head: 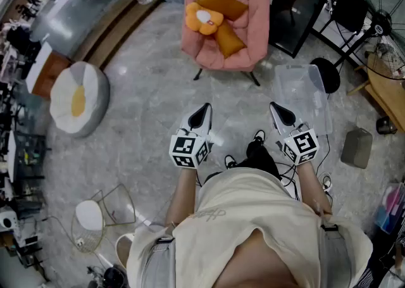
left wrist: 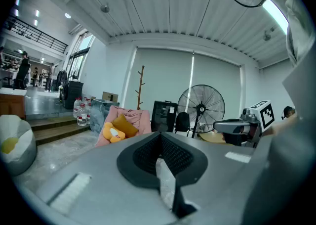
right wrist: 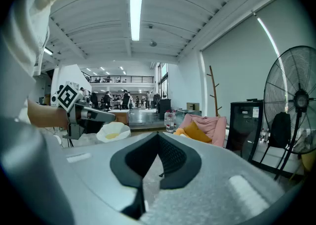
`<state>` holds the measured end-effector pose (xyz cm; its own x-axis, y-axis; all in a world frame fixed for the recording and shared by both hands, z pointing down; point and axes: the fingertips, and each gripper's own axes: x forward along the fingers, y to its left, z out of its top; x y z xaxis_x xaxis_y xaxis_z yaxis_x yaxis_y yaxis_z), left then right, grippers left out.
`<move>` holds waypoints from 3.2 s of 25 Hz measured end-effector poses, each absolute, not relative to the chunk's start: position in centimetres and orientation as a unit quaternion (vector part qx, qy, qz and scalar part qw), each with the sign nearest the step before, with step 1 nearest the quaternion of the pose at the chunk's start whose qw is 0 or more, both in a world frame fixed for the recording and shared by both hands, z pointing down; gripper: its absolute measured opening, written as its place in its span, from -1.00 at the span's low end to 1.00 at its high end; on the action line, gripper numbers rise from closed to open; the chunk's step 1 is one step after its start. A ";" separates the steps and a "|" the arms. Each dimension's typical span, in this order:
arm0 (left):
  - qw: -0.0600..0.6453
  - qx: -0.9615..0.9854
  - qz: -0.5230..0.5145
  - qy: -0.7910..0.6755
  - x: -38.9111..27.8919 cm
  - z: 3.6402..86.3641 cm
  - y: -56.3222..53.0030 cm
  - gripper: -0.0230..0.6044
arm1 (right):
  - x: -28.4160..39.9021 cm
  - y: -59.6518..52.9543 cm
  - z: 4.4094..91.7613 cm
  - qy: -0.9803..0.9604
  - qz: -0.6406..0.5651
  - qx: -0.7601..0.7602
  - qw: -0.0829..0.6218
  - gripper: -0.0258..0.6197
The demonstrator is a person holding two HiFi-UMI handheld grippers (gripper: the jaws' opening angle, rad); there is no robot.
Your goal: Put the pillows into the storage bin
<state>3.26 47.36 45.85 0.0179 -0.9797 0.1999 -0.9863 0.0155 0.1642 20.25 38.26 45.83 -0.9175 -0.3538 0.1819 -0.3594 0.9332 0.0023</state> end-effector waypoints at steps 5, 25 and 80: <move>0.126 0.703 0.012 -0.700 3.2 45.8 46.9 -0.87 | 20.2 37.6 46.1 -0.979 0.016 0.182 0.092 -0.92; 0.142 0.705 -0.003 -0.695 3.6 45.8 40.3 -0.31 | 21.4 29.6 46.8 -0.975 0.064 0.203 0.066 -0.30; 0.153 0.726 0.001 -0.670 -21.0 45.2 9.9 -0.39 | -3.2 0.0 46.2 -0.970 0.047 0.208 0.115 -0.08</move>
